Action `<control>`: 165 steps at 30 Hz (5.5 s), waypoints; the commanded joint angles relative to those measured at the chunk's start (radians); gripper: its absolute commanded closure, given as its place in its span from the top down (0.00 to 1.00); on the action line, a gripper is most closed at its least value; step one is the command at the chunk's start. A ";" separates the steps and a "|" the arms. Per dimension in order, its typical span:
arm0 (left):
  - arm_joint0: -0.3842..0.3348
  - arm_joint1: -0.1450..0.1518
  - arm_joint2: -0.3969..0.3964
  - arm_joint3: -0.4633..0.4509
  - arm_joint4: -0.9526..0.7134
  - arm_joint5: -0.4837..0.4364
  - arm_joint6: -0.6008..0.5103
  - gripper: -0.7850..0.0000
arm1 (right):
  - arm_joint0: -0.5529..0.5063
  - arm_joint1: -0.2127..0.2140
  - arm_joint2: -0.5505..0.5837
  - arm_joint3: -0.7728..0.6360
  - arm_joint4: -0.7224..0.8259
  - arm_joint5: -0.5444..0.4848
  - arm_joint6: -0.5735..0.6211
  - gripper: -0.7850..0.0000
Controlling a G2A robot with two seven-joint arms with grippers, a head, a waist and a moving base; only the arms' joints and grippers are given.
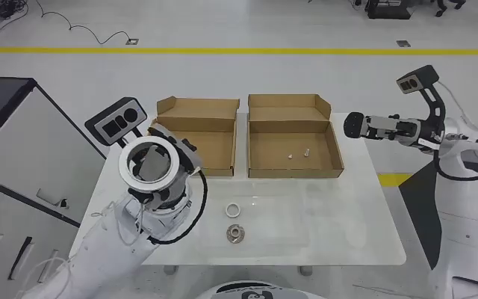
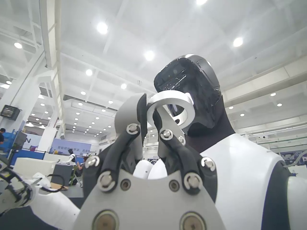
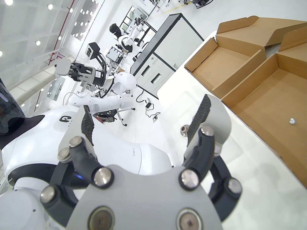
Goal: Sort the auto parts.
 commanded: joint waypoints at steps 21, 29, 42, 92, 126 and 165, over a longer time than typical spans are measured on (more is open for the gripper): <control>0.059 -0.034 -0.078 0.042 -0.093 0.000 -0.236 0.00 | 0.000 0.000 0.000 0.000 0.000 0.000 0.000 1.00; 0.062 -0.037 -0.080 0.042 -0.100 0.000 -0.240 0.00 | 0.000 0.000 0.000 0.000 0.000 0.000 0.000 1.00; 0.062 -0.037 -0.080 0.042 -0.100 0.000 -0.240 0.00 | 0.000 0.000 0.000 0.000 0.000 0.000 0.000 1.00; -0.173 -0.114 -0.024 0.183 0.710 0.882 -0.514 0.00 | 0.000 0.000 0.000 0.000 0.000 0.000 0.000 1.00; -0.131 -0.134 0.010 0.182 0.884 1.355 -0.786 0.00 | 0.000 0.000 0.000 0.000 0.000 0.000 0.000 1.00; -0.618 -0.311 0.322 0.997 1.007 1.609 -1.335 0.00 | 0.000 0.000 0.000 0.000 0.000 0.000 0.000 1.00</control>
